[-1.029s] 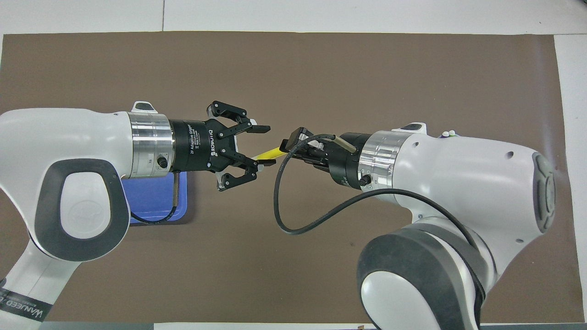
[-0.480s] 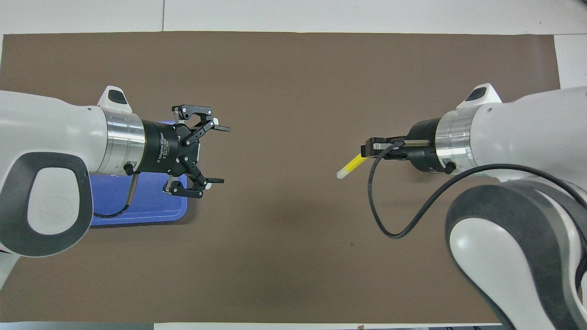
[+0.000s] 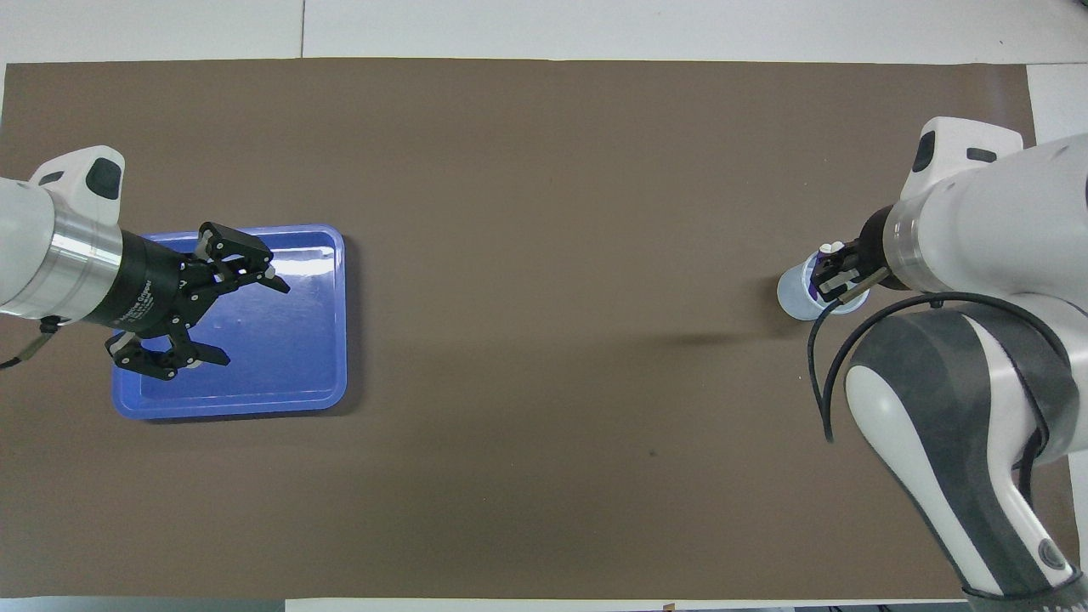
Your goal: Transfer and insert pens with both arms
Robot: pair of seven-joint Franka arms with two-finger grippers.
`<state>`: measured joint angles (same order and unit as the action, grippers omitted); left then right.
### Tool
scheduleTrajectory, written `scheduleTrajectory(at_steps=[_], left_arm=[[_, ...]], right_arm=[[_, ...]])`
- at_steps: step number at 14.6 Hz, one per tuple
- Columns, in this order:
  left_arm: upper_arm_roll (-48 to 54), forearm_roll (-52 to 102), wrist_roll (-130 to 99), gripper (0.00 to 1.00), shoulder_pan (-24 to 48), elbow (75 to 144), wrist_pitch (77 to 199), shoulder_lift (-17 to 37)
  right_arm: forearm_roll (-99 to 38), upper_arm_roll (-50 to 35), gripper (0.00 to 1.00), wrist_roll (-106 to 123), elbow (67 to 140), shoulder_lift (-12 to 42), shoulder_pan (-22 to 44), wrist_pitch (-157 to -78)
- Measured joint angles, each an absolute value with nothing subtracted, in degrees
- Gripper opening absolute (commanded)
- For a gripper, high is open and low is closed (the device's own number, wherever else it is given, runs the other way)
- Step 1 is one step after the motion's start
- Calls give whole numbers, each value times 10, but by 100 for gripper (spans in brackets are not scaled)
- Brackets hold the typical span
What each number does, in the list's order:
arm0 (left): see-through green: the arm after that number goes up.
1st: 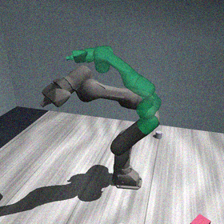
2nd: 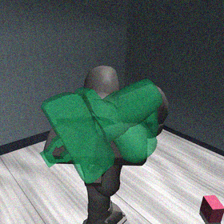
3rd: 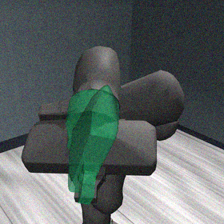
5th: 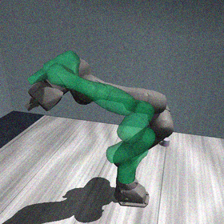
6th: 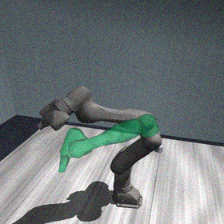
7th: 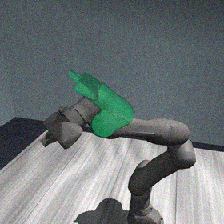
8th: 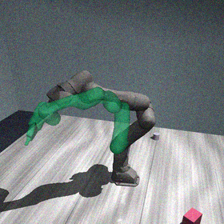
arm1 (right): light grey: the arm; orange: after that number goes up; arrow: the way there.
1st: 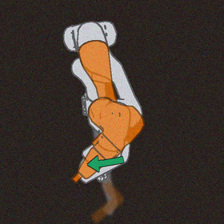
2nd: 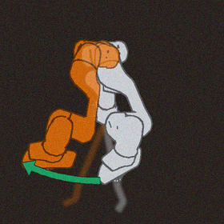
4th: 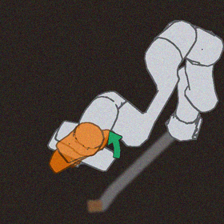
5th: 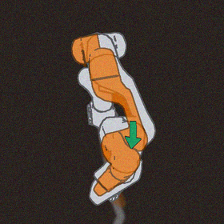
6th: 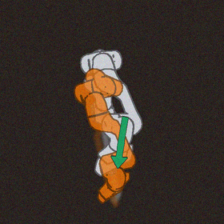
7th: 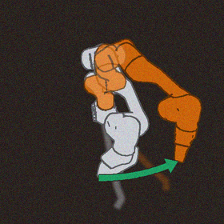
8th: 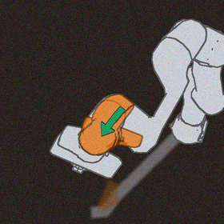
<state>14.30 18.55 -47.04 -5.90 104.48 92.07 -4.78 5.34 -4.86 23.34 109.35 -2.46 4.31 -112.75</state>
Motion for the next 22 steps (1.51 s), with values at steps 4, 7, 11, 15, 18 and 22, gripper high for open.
scheduleTrajectory(at_steps=[4, 7, 11, 15, 18, 22], left_arm=[[143, 82, -286, 100, -73, 1005, 851, -48], [142, 31, -149, 100, -73, 964, 787, -49], [142, 11, -48, 100, -74, 940, 755, -55], [119, 11, -49, 100, -33, 940, 777, -53], [50, 22, -67, 100, 34, 933, 782, -50], [32, 35, -68, 100, 48, 888, 816, -30]], right_arm=[[65, -48, 0, 289, 1103, 5, 10, -1148], [65, -49, 0, 289, 1139, 5, 9, -1184], [65, -49, 16, 289, 1161, 5, 2, -1207], [65, -49, 100, 289, 1169, 5, 2, -1219], [65, -49, 100, 289, 1150, 3, 1, -1213], [65, -49, 100, 280, 1039, -7, 0, -1078]])
